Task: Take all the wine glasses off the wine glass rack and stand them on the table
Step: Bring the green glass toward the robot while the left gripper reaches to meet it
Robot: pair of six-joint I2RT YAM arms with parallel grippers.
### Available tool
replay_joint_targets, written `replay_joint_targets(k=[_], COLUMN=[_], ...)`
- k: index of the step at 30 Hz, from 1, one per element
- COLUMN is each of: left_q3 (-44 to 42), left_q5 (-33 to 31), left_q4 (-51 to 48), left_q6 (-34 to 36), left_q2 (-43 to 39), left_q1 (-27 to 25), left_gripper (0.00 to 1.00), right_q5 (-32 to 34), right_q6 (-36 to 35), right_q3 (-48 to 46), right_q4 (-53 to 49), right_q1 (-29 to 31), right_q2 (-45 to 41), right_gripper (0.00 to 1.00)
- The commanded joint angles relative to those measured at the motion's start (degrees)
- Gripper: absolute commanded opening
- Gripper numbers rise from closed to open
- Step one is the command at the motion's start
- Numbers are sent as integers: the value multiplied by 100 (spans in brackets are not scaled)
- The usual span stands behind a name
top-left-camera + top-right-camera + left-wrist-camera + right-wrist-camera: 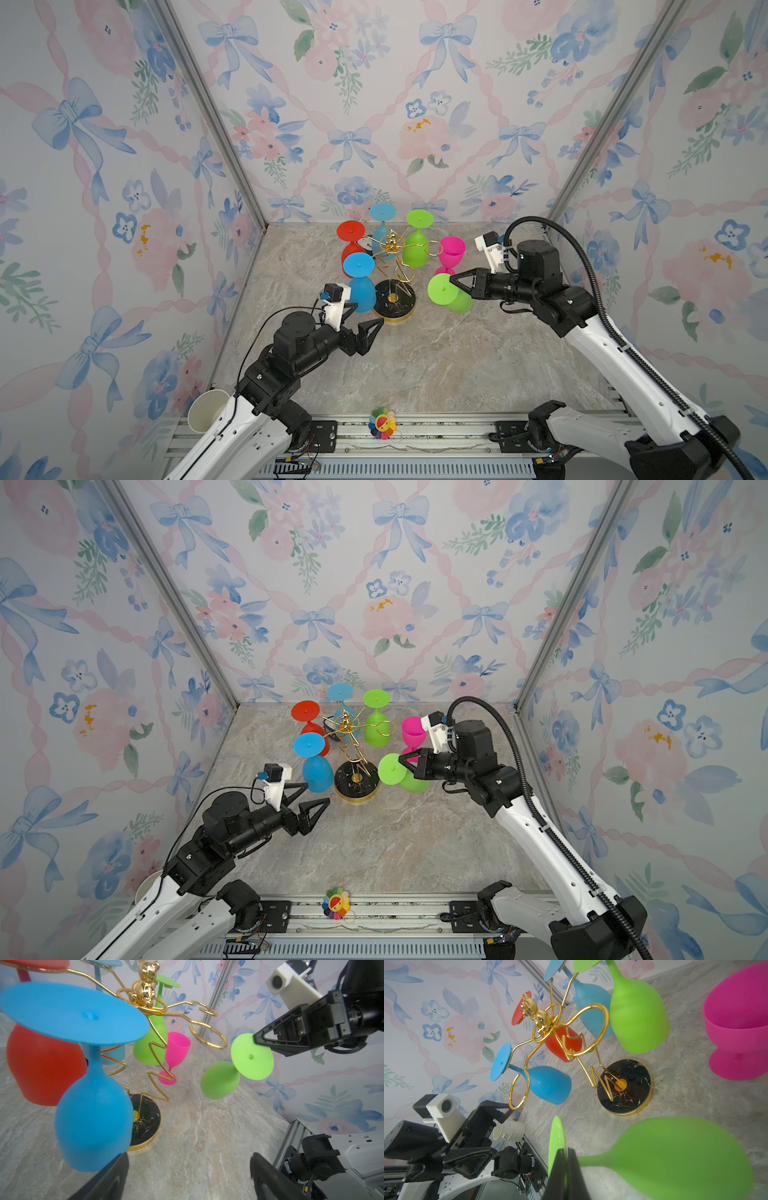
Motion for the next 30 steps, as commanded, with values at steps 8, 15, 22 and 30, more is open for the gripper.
replay_joint_targets(k=[8,15,22,30], left_q3=[238,-99,-140,-6], left_q5=[1476,1950,2221,2382], left_q4=[696,2001,2431,2773], left_q6=[-1072,-1522,-1694,-1733], left_q2=[852,818,1127,1643], left_q1=[-64,-447,-581,-608], left_gripper=[82,79,70,59], right_q5=[955,896,734,748], right_q6=[-1040,-1012,-1019,-1065], right_q3=[-649,-950,-1035,-1055], right_q4=[590,1213,1734,1983], right_q1=[1038,1348,1627,1907], right_q2=[-480,-643,-781,-842], right_gripper=[0,0,0,0])
